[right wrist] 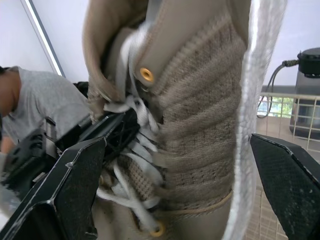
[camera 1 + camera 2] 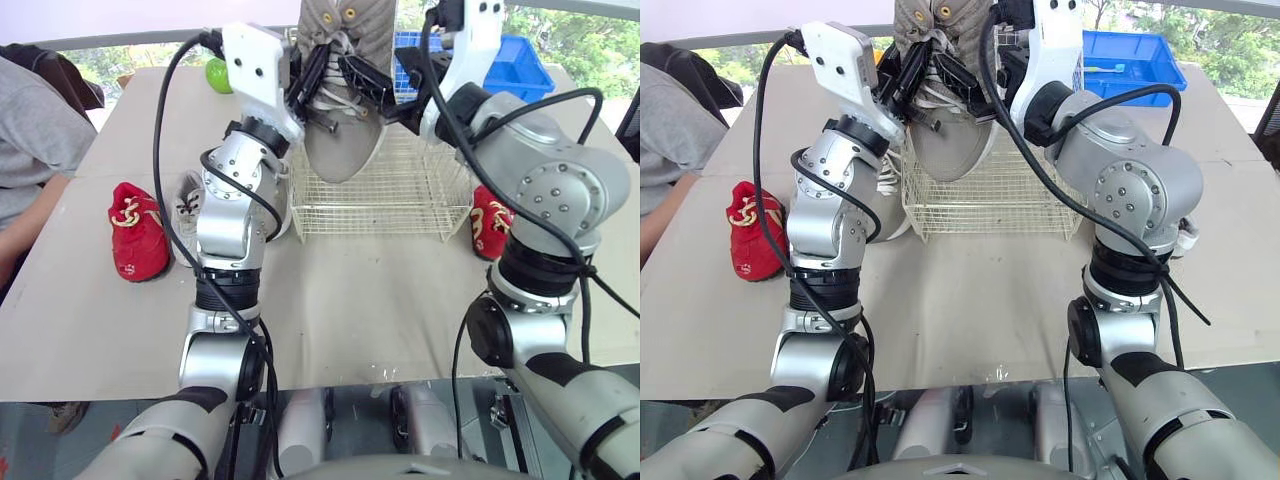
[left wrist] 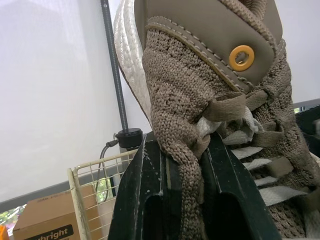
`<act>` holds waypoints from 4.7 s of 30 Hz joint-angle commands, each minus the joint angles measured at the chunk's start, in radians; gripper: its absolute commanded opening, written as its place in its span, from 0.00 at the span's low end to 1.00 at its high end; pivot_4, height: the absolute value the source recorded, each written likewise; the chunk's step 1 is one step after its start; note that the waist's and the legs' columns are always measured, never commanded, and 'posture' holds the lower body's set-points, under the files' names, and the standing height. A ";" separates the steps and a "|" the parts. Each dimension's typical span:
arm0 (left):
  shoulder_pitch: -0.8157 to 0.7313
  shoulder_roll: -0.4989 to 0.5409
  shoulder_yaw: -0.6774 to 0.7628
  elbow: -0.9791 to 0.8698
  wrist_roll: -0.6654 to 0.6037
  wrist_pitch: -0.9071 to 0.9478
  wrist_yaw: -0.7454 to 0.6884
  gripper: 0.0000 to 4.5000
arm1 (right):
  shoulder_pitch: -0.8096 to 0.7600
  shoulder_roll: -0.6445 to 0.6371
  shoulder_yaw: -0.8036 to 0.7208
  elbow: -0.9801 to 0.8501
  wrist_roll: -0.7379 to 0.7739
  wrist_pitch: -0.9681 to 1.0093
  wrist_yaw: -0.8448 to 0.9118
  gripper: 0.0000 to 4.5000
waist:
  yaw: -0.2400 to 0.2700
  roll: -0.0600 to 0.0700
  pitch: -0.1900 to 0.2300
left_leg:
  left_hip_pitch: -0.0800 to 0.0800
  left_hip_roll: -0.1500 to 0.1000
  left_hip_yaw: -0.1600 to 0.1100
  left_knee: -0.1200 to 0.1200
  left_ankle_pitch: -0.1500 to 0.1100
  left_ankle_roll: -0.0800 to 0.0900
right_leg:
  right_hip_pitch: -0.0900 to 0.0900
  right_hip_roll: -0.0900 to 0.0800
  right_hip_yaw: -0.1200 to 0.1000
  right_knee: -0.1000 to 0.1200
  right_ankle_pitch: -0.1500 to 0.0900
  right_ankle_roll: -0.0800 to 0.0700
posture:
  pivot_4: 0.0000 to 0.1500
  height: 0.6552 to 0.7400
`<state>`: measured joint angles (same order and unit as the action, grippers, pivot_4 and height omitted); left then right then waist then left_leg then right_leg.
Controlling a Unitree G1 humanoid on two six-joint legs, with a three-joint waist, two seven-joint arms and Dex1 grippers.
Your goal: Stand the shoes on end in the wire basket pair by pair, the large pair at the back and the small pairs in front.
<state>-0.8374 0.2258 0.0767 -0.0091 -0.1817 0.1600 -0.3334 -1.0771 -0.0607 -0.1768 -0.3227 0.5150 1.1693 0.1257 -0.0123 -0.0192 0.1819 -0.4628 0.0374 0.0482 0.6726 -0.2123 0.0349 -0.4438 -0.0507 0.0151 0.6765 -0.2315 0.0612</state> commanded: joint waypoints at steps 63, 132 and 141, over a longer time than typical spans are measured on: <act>0.843 0.276 0.251 -0.822 -0.894 0.408 -0.124 0.82 | -0.462 -0.324 -0.009 1.268 -0.248 -1.415 0.582 0.04 | -0.023 0.001 0.000 | 0.004 0.002 0.002 -0.005 0.000 -0.001 | 0.001 0.001 0.004 -0.005 0.001 -0.002 | 1.00 1.00; 0.241 0.639 0.235 0.020 -0.835 0.911 0.032 0.82 | 0.645 -0.717 -0.047 -0.290 0.330 -0.503 0.771 0.98 | 0.013 -0.001 -0.001 | 0.015 0.003 -0.006 -0.004 0.000 0.000 | 0.019 0.003 -0.007 -0.014 0.001 -0.002 | 1.00 1.00; -0.315 0.631 -0.217 0.861 -0.266 0.610 -0.437 0.82 | 0.703 -0.711 -0.042 -0.422 0.382 -0.488 0.660 0.98 | 0.013 -0.004 -0.002 | 0.015 0.001 -0.003 -0.005 0.000 0.000 | 0.020 0.002 -0.004 -0.017 0.000 -0.002 | 1.00 1.00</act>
<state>-1.0656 0.8858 -0.0664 0.6751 -0.5872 0.8947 -0.6569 -0.3800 -0.7684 -0.2018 -0.7008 0.8759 0.6879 0.8189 0.0004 -0.0230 0.1798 -0.4477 0.0390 0.0457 0.6677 -0.2123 0.0346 -0.4238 -0.0484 0.0110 0.6604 -0.2311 0.0591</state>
